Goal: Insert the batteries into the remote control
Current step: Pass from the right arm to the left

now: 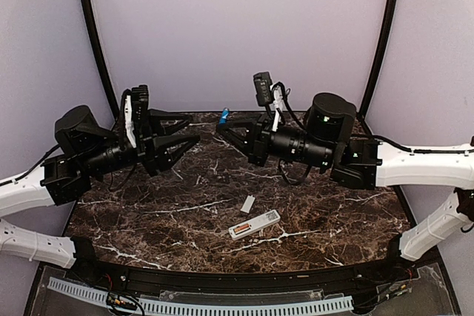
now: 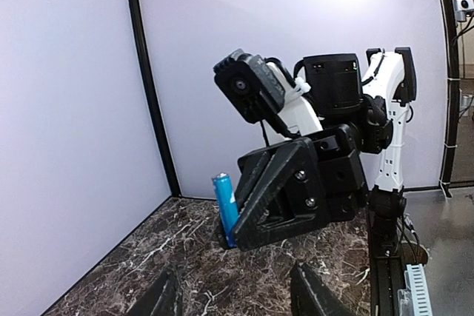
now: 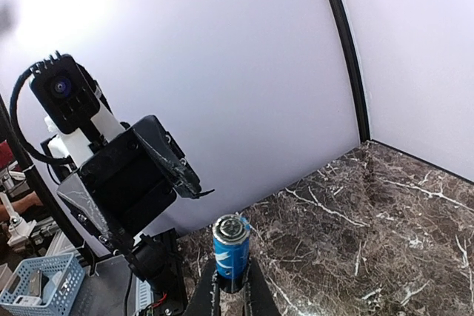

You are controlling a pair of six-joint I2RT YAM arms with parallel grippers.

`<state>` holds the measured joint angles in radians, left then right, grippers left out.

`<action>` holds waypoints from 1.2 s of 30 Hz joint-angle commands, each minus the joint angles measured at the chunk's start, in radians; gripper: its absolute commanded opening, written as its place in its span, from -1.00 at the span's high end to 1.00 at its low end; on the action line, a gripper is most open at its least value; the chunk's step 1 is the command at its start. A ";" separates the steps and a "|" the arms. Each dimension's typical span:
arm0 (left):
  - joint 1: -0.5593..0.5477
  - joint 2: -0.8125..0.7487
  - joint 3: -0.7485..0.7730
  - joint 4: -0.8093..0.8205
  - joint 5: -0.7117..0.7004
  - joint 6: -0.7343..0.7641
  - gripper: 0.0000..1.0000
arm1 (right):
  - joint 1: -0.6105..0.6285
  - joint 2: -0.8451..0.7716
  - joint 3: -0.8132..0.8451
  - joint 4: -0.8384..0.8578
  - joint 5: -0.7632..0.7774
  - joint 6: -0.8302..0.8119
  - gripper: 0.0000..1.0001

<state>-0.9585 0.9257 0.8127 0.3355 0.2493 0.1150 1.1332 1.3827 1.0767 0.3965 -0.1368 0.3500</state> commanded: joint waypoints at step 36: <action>-0.002 0.135 0.110 0.005 0.208 -0.200 1.00 | 0.062 0.045 0.027 0.045 -0.113 -0.222 1.00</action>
<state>-0.9573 1.0481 0.8940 0.3714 0.4305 -0.0803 1.1847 1.4162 1.0786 0.4461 -0.2363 0.1417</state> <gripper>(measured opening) 0.060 0.058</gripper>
